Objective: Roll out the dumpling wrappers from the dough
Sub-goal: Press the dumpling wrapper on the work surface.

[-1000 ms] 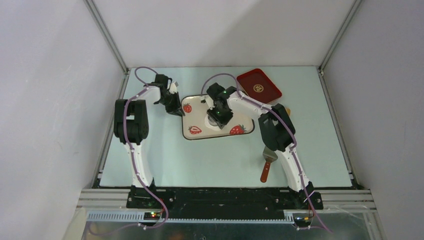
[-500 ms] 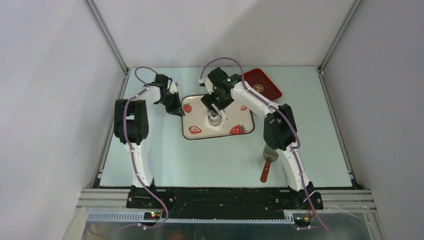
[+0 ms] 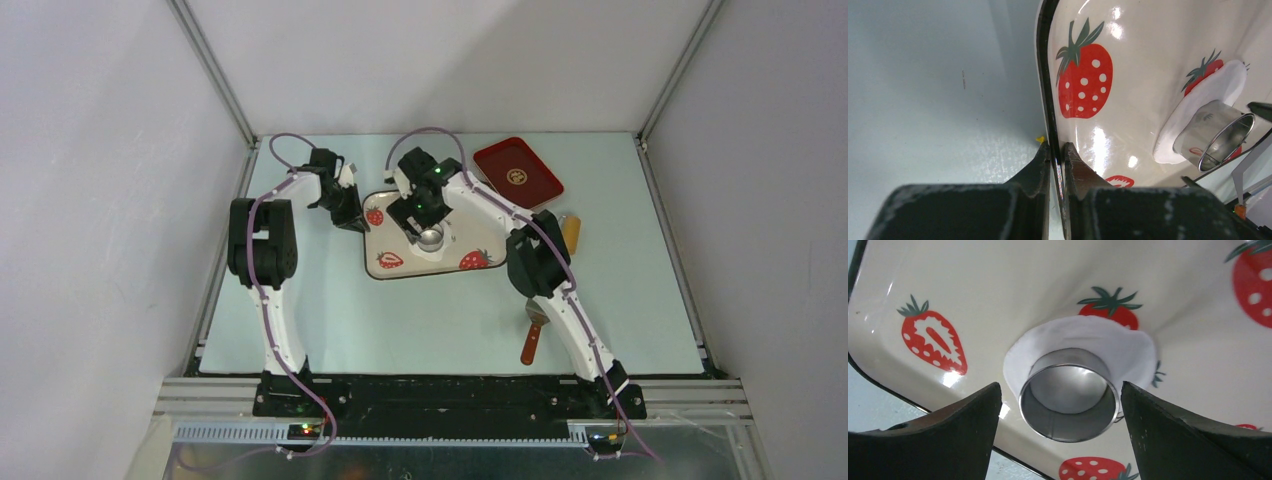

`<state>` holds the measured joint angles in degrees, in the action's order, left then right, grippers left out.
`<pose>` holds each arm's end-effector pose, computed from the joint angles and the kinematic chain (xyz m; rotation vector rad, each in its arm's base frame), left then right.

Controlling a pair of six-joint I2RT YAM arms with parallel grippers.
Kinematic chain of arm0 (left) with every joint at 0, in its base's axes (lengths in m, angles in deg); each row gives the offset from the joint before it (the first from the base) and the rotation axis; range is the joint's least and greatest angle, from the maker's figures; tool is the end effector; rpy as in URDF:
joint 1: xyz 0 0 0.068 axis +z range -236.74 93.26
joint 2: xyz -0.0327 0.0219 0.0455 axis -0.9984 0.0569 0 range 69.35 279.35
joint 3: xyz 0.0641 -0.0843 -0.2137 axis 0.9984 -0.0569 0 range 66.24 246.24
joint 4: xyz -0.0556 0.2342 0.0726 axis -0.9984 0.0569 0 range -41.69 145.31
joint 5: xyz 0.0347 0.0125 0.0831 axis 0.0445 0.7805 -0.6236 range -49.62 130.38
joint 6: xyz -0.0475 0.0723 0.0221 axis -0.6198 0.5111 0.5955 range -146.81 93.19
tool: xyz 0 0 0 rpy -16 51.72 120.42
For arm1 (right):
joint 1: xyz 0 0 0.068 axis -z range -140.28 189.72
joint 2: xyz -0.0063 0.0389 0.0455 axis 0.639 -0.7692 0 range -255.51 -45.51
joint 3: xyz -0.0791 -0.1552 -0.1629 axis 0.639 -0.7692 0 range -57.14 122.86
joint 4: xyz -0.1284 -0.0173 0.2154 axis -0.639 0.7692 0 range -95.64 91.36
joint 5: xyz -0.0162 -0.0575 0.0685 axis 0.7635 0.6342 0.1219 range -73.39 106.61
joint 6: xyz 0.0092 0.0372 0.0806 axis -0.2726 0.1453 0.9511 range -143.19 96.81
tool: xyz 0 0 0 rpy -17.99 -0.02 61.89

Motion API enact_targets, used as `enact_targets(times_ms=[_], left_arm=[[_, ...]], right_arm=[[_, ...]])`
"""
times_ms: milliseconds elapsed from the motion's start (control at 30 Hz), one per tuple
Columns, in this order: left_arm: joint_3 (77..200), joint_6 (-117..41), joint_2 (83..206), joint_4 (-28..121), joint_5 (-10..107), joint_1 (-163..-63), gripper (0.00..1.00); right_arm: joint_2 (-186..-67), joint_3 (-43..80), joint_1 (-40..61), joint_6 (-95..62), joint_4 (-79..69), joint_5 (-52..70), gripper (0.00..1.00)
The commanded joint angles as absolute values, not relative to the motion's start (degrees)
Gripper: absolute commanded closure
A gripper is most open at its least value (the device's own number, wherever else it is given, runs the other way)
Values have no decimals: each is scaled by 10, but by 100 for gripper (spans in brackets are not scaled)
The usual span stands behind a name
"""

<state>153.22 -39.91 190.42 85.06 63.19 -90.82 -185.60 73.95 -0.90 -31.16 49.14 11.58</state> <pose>0.4106 -0.0602 0.0883 -0.1253 2.8037 -0.6302 0.3778 0.3331 0.1452 -1.1410 2.4604 0.2919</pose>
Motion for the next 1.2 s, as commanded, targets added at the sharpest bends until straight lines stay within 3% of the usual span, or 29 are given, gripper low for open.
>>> enact_targets(times_ms=[0,233,400,733,900,1000,1167], left_arm=[[1520,-382,1900,853,603,-920,100],[1520,-382,1901,853,603,-920,100],[1520,-382,1901,853,603,-920,100],[1520,-382,1901,853,602,-920,100],[1520,-382,1901,853,603,-919,100],[1520,-382,1901,853,603,-920,100],[1520,-382,1900,853,603,-920,100]], right_arm=[[-1849,723,-17,-302,492,113,10],[-1824,667,-18,-310,484,127,27],[-1822,653,-17,-318,483,129,48],[-1799,652,-20,-343,480,123,39],[-1794,657,-18,-343,483,121,17],[-1796,668,-13,-341,488,110,17],[-1797,670,-8,-340,496,96,25]])
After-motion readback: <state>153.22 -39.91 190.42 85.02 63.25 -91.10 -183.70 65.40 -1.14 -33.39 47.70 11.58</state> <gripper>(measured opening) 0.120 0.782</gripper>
